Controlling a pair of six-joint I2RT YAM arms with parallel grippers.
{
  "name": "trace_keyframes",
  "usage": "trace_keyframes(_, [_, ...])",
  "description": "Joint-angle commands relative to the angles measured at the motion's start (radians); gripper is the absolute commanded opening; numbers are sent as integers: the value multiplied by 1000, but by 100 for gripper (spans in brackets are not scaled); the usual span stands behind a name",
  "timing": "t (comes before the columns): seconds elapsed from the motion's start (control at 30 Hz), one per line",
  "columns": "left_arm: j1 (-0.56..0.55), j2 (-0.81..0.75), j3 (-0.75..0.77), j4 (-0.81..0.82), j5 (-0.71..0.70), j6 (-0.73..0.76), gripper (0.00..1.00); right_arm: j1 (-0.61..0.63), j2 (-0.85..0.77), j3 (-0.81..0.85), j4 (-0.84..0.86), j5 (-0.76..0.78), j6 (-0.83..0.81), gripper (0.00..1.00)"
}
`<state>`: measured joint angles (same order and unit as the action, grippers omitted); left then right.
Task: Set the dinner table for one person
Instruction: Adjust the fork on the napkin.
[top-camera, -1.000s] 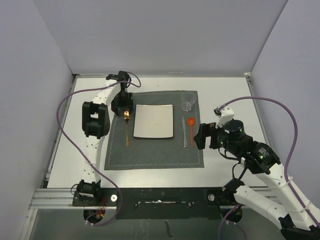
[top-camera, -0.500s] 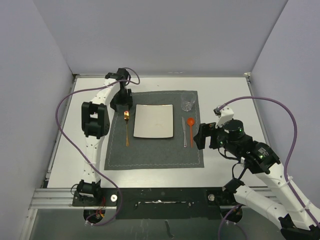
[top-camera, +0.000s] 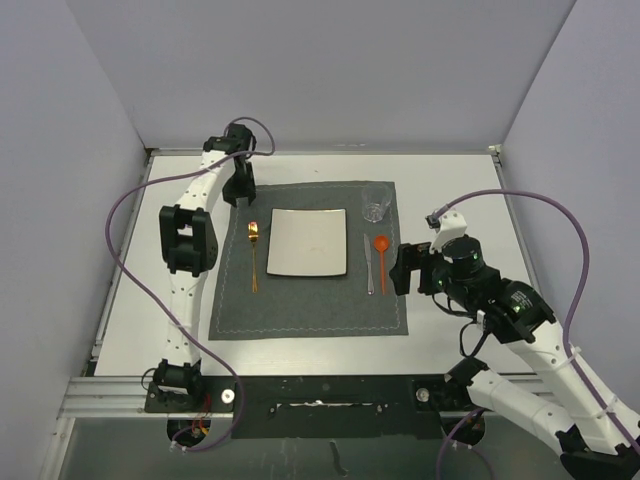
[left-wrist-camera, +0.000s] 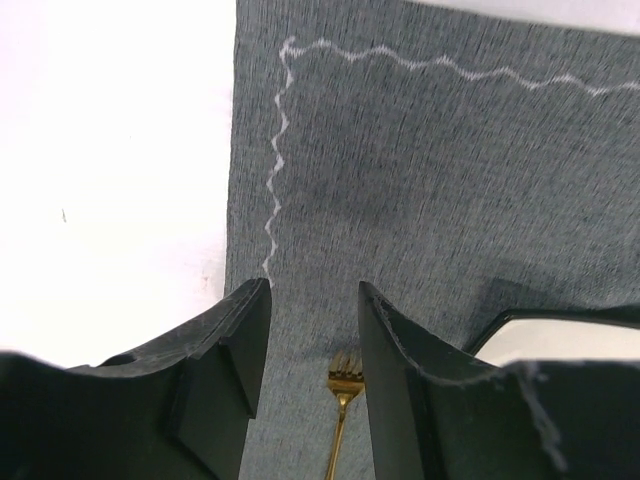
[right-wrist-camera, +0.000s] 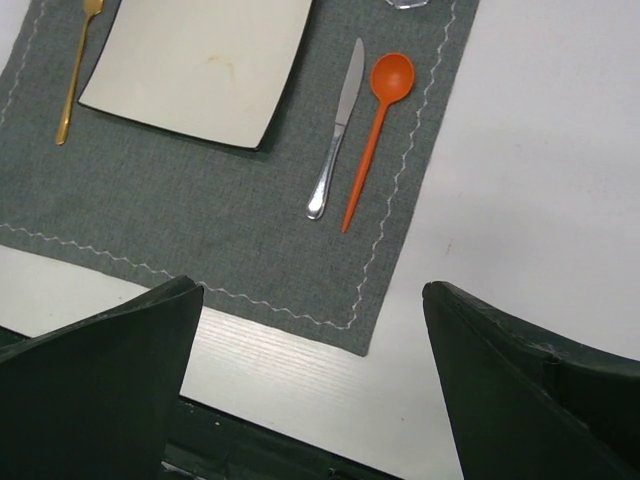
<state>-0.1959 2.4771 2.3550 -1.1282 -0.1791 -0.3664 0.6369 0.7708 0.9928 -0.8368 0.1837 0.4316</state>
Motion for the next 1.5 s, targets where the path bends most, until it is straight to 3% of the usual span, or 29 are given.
trace_keyframes(0.0, [13, 52, 83, 14, 7, -2, 39, 8, 5, 33, 60, 103, -28, 98])
trace_keyframes(0.47, [48, 148, 148, 26, 56, 16, 38, 7, -60, -82, 150, 514, -63, 98])
trace_keyframes(0.97, [69, 168, 179, 80, 115, 49, 51, 6, -182, -257, 304, 728, -100, 98])
trace_keyframes(1.27, [99, -56, 127, 99, 167, 29, 60, 2, -368, -505, 704, 658, -498, 98])
trace_keyframes(1.4, [110, -162, 74, 114, 207, 26, 62, -15, -468, -678, 951, 509, -666, 98])
trace_keyframes(1.47, [110, -210, 38, 122, 226, 29, 63, -39, -431, -749, 1072, 410, -721, 98])
